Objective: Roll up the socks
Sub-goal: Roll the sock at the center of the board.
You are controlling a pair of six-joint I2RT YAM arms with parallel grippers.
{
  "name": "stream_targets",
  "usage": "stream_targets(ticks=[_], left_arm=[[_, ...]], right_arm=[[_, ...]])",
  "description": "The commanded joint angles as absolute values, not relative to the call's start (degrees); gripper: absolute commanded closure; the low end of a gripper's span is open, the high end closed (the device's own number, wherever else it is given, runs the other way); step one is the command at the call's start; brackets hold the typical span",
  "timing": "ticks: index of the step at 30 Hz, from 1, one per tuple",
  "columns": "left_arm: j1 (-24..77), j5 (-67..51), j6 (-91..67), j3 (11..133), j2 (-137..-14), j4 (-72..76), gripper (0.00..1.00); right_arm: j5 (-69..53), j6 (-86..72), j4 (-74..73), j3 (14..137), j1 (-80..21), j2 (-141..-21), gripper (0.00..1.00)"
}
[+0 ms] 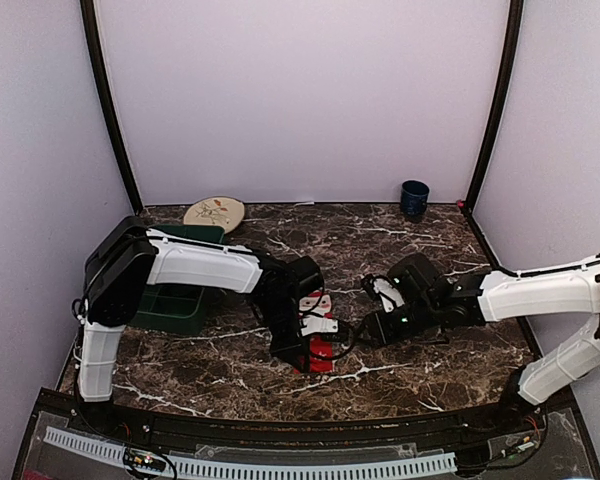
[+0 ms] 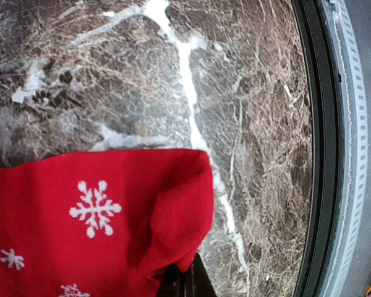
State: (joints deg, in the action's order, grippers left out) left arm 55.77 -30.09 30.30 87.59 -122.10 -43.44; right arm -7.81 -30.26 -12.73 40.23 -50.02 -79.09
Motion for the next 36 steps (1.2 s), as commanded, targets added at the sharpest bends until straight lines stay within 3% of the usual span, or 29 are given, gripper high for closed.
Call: stream_targets(ticks=[1,14,26,36], left_arm=[[54.49,-33.59,29.59,91.26,-123.89,-48.35,1.0],[50.67,-40.2,28.05,96.71,-128.48,-53.04,1.0],[48.15,-46.37,27.25,98.66,-131.44,-55.43,1.0],[46.01,-49.91,26.99,99.53,-131.95,-56.01,1.0]], right_arm=[[3.03,-26.94,-14.34,39.52,-55.89,-76.62,0.54],[23.14,-23.45,-19.07,39.59,-72.0,-72.0,0.57],[31.34,-4.85,-14.27,47.34,-81.01,-85.33,0.56],[35.91,10.07,-6.83,51.29,-82.5,-95.97,0.46]])
